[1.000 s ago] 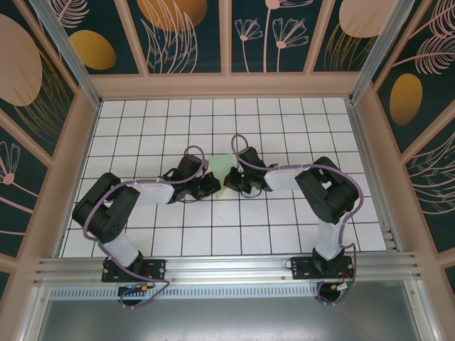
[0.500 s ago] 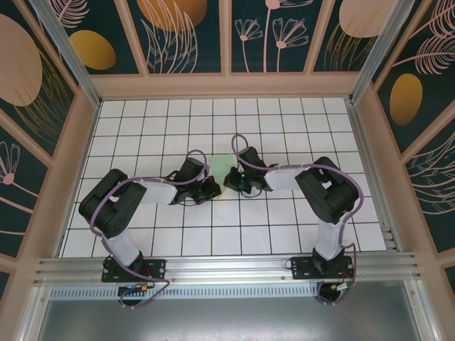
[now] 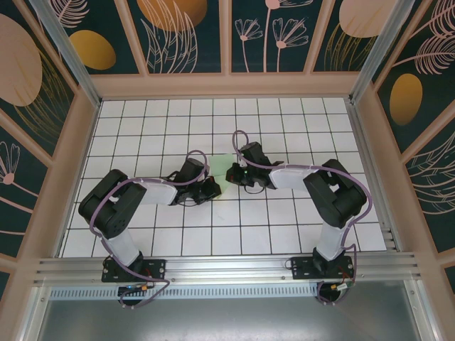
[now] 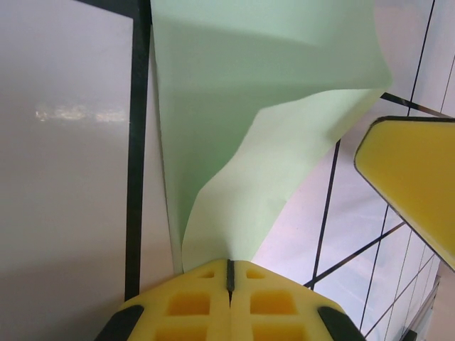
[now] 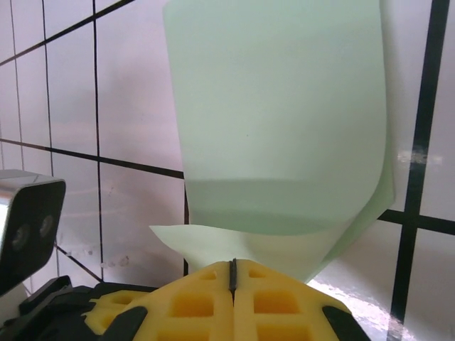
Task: Fold a paper plane with a square sheet of paper (pick it up from the middle)
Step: Third fold the triangle at the center of the table.
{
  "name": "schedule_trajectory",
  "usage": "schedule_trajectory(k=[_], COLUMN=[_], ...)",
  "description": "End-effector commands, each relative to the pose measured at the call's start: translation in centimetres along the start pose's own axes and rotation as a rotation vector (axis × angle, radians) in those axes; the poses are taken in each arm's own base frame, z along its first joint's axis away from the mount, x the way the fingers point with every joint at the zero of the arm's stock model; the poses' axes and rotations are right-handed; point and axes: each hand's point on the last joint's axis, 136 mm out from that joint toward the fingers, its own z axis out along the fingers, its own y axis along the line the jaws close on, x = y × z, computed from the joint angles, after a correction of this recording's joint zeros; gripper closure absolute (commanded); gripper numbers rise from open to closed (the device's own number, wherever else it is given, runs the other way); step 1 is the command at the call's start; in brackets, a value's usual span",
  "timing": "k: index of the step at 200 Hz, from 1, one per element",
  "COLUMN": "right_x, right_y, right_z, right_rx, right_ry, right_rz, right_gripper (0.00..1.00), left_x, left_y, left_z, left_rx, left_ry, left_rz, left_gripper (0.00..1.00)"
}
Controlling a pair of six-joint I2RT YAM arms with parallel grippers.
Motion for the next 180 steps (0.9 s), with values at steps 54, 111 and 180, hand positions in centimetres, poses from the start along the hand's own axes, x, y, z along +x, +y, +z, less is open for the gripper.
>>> schedule_trajectory(k=[54,111,180], right_x=[1.5,-0.7,-5.3], right_y=[-0.8,-3.0,-4.1], right_z=[1.4,1.4,-0.2], right_rx=[0.037,0.088,0.152], right_ry=[0.08,0.051,-0.022], right_rz=[-0.081,-0.052,-0.091], right_gripper=[1.0,1.0,1.0], left_x=[1.7,2.0,2.2], left_y=[5.5,5.9,6.1], left_z=[0.1,0.0,-0.2], left_rx=[-0.201,-0.218,-0.229], left_ry=[0.022,0.033,0.04], left_rz=[-0.054,-0.059,-0.051], left_gripper=[1.0,1.0,1.0])
